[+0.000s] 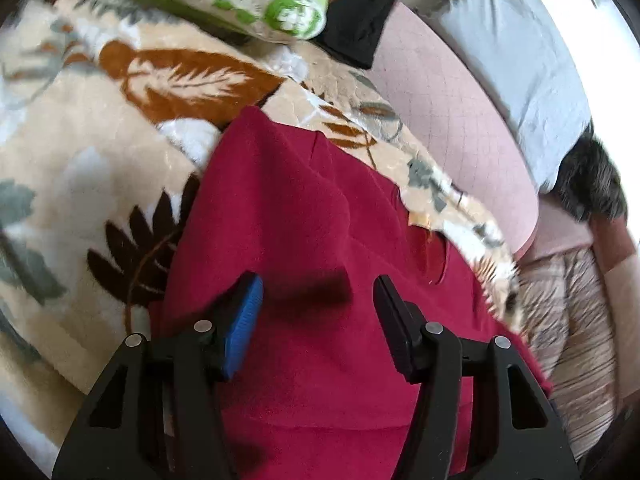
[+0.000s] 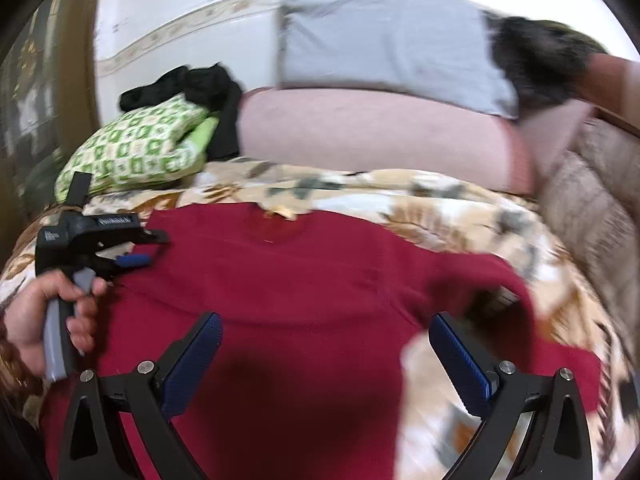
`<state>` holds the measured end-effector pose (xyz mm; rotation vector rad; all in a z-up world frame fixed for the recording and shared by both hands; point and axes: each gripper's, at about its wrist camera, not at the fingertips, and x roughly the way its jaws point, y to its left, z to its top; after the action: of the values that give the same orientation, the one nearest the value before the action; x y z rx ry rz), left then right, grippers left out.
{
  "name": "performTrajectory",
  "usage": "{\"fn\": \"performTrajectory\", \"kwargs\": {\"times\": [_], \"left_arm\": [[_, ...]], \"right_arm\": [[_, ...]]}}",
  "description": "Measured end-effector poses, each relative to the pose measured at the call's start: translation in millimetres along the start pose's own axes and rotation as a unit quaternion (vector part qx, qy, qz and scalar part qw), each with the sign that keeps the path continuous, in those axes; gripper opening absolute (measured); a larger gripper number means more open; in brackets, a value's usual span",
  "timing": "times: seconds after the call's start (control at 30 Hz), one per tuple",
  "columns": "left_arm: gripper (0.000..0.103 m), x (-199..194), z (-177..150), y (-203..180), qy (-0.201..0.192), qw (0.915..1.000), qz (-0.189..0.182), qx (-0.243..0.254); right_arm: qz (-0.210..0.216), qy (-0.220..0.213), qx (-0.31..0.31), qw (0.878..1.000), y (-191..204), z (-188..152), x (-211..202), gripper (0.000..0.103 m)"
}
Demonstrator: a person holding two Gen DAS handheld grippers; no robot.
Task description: Fold small clothes
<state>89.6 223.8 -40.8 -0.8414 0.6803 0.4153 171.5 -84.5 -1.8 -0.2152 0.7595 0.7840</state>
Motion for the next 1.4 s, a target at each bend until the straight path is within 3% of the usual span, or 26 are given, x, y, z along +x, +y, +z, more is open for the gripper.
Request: {"fn": "performTrajectory", "kwargs": {"times": [0.1, 0.17, 0.27, 0.37, 0.43, 0.53, 0.63, 0.7, 0.77, 0.83, 0.93, 1.03, 1.13, 1.2, 1.27, 1.3, 1.4], "left_arm": [[0.058, 2, -3, -6, -0.007, 0.9998, 0.011, 0.017], [0.058, 2, -1, -5, -0.008, 0.9997, 0.013, 0.02], [0.058, -6, 3, -2, -0.016, 0.9997, 0.004, 0.017], [0.058, -20, 7, -11, -0.05, 0.9982, -0.021, 0.025], [0.058, -26, 7, -15, -0.056, 0.9979, -0.025, 0.022], [0.058, -23, -1, -18, -0.023, 0.9986, -0.047, 0.006], [0.058, -15, -14, -28, 0.015, 0.9983, -0.056, 0.009], [0.058, -10, -25, -39, 0.043, 0.997, -0.062, 0.021], [0.058, -2, -38, -53, 0.068, 0.9947, -0.063, 0.045], [0.058, 3, -50, -68, 0.085, 0.9914, -0.068, 0.073], [0.058, 8, -65, -86, 0.104, 0.9858, -0.072, 0.111], [0.058, 9, -75, -100, 0.107, 0.981, -0.083, 0.139], [0.058, 9, -80, -108, 0.105, 0.9774, -0.09, 0.16], [0.058, 11, -81, -109, 0.106, 0.9771, -0.088, 0.162], [0.058, 12, -79, -105, 0.108, 0.9785, -0.086, 0.153], [0.058, 13, -78, -103, 0.109, 0.9793, -0.087, 0.147], [0.058, 15, -72, -94, 0.113, 0.9821, -0.096, 0.116]], "right_arm": [[0.016, 0.019, 0.0, 1.0, 7, 16, 40, 0.102], [0.022, 0.066, 0.013, 0.998, 6, 17, 78, 0.102], [0.005, 0.177, 0.038, 0.984, -5, -5, 133, 0.103], [-0.004, 0.148, 0.019, 0.989, -1, -7, 119, 0.102], [-0.002, 0.132, 0.012, 0.991, 0, -5, 98, 0.095], [-0.016, 0.056, 0.016, 0.998, -18, -4, 37, 0.095], [-0.063, -0.002, 0.075, 0.995, -74, -7, -23, 0.095], [-0.117, -0.032, 0.137, 0.983, -123, -17, -59, 0.095], [-0.186, -0.046, 0.192, 0.962, -174, -34, -85, 0.095], [-0.239, -0.009, 0.266, 0.934, -233, -58, -93, 0.092], [-0.223, 0.036, 0.316, 0.921, -280, -83, -85, 0.08], [-0.171, 0.06, 0.331, 0.926, -299, -98, -72, 0.078], [-0.169, 0.087, 0.323, 0.927, -305, -104, -57, 0.078], [-0.125, 0.105, 0.353, 0.921, -316, -118, -45, 0.079], [-0.122, 0.1, 0.347, 0.924, -316, -122, -43, 0.078], [-0.118, 0.099, 0.347, 0.925, -312, -122, -45, 0.074], [-0.082, 0.087, 0.364, 0.924, -310, -122, -45, 0.039]]}}
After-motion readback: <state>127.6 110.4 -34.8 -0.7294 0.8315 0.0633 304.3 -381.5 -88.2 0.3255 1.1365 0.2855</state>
